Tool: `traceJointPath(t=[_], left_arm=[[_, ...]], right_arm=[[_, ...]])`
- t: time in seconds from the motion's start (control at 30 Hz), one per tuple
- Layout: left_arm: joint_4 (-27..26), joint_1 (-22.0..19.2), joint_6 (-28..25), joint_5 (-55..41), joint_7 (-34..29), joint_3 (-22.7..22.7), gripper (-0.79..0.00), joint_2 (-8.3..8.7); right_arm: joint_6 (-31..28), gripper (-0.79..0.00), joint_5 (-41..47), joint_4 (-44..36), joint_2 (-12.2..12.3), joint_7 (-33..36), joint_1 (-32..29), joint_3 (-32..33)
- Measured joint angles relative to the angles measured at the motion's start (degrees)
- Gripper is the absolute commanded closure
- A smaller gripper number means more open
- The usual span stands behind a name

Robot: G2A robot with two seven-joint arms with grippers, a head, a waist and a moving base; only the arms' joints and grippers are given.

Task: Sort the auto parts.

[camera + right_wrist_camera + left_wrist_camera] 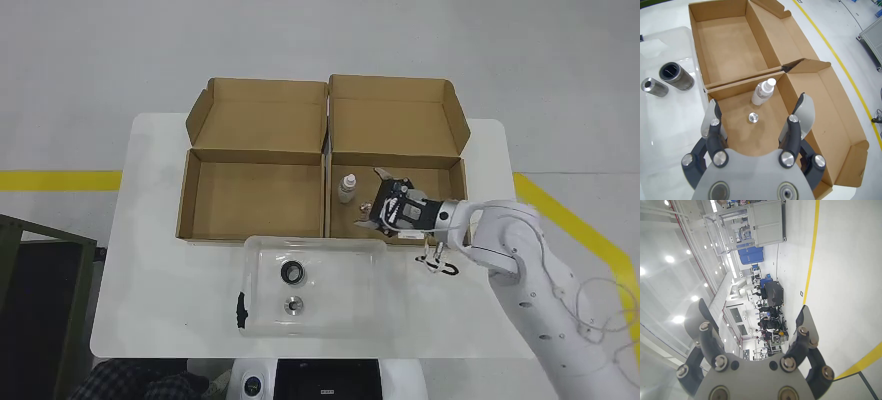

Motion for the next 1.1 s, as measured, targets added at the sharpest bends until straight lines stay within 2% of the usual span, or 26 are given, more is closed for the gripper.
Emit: traceJointPath(t=[0.2,0.33,0.43,0.63,0.93,1.1], left_arm=[[0.0,0.0,0.0,0.0,0.0,0.0,-0.785,0.00],[0.0,0.0,0.0,0.0,0.0,0.0,-0.785,0.00],[0.0,0.0,0.0,0.0,0.0,0.0,-0.785,0.00],[0.0,0.0,0.0,0.0,0.0,0.0,-0.785,0.00],[0.0,0.0,0.0,0.0,0.0,0.0,-0.785,0.00],[0.0,0.0,0.0,0.0,0.0,0.0,-0.785,0.00]], right_arm=[[0.7,-0.674,0.4,-6.0,0.1,-1.1,-3.5,-1.5],[1.0,-0.668,-0.3,-7.6,-0.3,-2.1,-4.5,-5.3],[1.3,-0.637,-1.2,-7.2,-0.9,-3.0,-4.3,-9.0],[2.5,-0.634,-3.8,-5.2,-2.0,-4.9,-3.1,-15.2],[3.5,-0.588,-8.1,-2.4,-3.1,-7.0,-2.0,-20.3],[4.4,-0.533,-10.3,-0.5,-3.7,-8.7,-1.6,-22.4]])
